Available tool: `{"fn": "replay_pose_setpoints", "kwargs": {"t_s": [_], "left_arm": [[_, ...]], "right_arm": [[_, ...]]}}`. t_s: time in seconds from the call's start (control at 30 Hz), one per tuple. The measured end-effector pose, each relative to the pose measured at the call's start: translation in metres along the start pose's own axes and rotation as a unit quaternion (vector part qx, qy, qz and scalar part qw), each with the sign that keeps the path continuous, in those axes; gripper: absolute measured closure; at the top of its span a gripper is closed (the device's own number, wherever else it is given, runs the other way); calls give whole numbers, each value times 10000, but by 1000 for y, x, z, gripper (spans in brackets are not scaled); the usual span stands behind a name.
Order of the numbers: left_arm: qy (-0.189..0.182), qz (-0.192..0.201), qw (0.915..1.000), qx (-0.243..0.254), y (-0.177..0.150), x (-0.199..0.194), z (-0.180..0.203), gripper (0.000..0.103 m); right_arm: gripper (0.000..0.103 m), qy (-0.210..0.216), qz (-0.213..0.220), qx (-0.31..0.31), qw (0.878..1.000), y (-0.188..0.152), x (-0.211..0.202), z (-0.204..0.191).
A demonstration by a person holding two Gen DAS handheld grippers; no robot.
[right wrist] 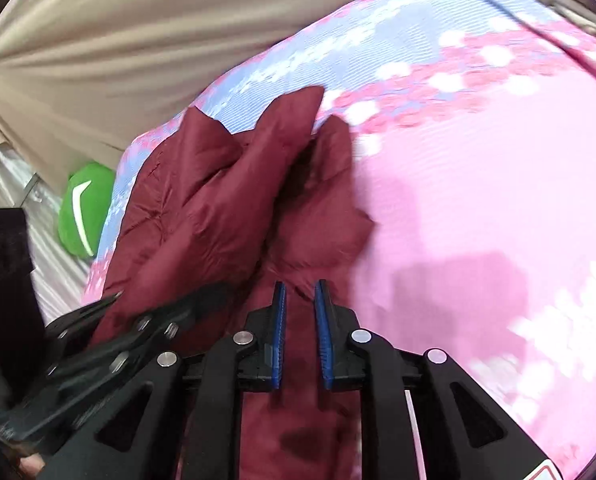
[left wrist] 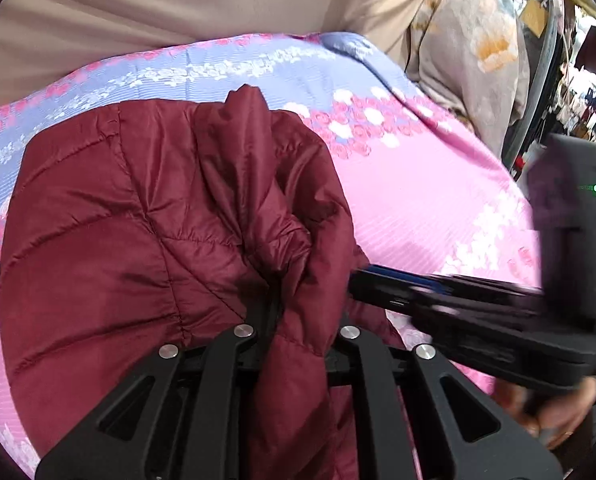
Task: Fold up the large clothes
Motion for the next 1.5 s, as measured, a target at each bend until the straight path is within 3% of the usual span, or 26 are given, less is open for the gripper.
{"fn": "replay_pose_setpoints", "kwargs": {"t_s": [0.2, 0.27, 0.37, 0.43, 0.5, 0.53, 0.57, 0.63, 0.77, 0.93, 1.0, 1.07, 1.17, 1.23, 1.33, 1.43, 1.5], "left_arm": [[257, -109, 9995, 160, -8, 23, 10, 86], [369, -82, 9987, 330, -9, 22, 17, 72], [88, 33, 9996, 282, -4, -1, 26, 46], [-210, 330, 9991, 183, 5, -36, 24, 41], [-411, 692, 9967, 69, 16, -70, 13, 28], [-453, 966, 9943, -24, 21, -91, 3, 18], [-384, 1309, 9906, -141, 28, -116, -13, 14], [61, 1642, 9858, -338, 32, -146, -47, 14], [655, 1382, 9852, -774, 13, -150, -98, 14], [871, 741, 9881, -1031, -29, -122, -123, 15], [843, 526, 9902, -977, -40, -109, -122, 16], [792, 413, 9917, -928, -46, -98, -118, 19], [941, 444, 9922, -684, -51, -93, -108, 18], [834, 400, 9944, -509, -54, -86, -97, 18], [929, 258, 9951, -208, -59, -70, -84, 17], [1210, 197, 9924, 127, -64, -55, -73, 15], [1327, 179, 9908, 183, -65, -50, -71, 13]], "right_arm": [[83, -116, 36, 220, 9997, -20, -12, 9], [82, -256, 166, 263, 9992, -26, -24, 15], [77, -303, 418, 303, 9982, -34, -34, 6], [74, -381, 640, 193, 9970, -31, -55, 7], [72, -342, 807, 83, 9961, -26, -69, 2], [71, -276, 884, 23, 9957, -26, -78, -3], [68, -173, 977, -88, 9950, -25, -84, -14], [59, 52, 1101, -423, 9930, -25, -92, -42], [36, 398, 986, -942, 9899, -36, -75, -90], [35, 727, 633, -1184, 9883, -54, -52, -129], [40, 497, 651, -1390, 9869, -63, -41, -135], [94, -7, 620, -1435, 9877, -67, -33, -126], [99, 66, 744, -892, 9932, -75, -43, -101], [99, -2, 797, -641, 9948, -84, -51, -84], [99, -142, 380, -182, 9990, -103, -32, -52], [100, 51, -52, 326, 9994, -117, -5, -28], [100, 72, -167, 378, 9991, -113, -7, -26]]}}
Point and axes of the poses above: each gripper's, at about its wrist camera, not at the fingertips, and x roughly the way its jaws point, z to its right, y to its top, the point moved 4 cm from there along x, roughly the way its jaws point, and after that the axes turned 6 degrees about z, right-handed, at the moved point
